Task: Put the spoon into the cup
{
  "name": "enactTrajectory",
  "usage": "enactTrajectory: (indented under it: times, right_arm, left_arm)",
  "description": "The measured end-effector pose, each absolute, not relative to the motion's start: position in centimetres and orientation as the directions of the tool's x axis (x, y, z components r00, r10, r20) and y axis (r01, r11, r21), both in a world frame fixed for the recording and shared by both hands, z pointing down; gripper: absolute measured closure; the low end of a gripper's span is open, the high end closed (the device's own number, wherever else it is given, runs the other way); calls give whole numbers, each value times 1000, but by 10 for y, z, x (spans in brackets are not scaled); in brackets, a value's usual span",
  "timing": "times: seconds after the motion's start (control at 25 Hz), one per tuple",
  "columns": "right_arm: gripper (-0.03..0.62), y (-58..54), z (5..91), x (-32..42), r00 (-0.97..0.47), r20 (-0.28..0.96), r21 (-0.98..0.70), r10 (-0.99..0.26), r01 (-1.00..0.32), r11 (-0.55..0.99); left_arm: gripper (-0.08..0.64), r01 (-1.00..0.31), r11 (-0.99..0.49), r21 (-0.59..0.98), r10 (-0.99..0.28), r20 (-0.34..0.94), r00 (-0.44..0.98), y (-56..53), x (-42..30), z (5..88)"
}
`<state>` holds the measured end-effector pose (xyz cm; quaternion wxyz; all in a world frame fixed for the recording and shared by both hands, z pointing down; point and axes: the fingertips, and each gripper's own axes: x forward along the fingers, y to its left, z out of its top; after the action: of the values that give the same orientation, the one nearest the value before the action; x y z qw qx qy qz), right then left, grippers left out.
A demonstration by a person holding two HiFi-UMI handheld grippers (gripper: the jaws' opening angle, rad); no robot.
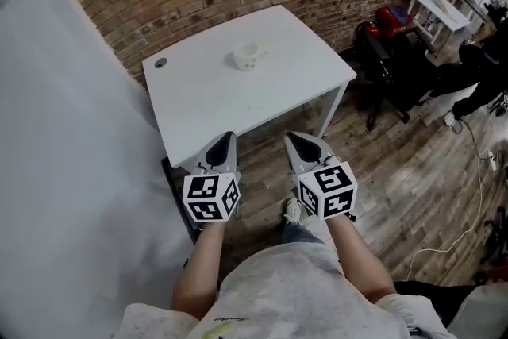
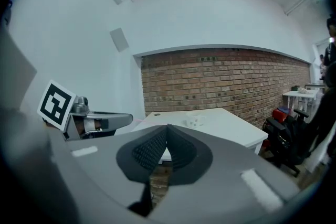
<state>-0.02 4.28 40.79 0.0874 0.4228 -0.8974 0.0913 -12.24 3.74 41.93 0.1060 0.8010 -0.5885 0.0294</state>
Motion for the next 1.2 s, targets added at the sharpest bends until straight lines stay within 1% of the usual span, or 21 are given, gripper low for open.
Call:
enactTrajectory:
  times: [0.64, 1.2]
  right_arm:
    - [583, -103, 417, 10, -672, 249, -123, -697, -736, 666]
    - [583, -188, 426, 16, -740, 251, -149, -624, -667, 730]
  left_arm:
    - [557, -963, -237, 124, -938, 227, 260, -95, -105, 432]
    - [557, -981, -166, 102, -947, 261, 187, -170, -92, 438]
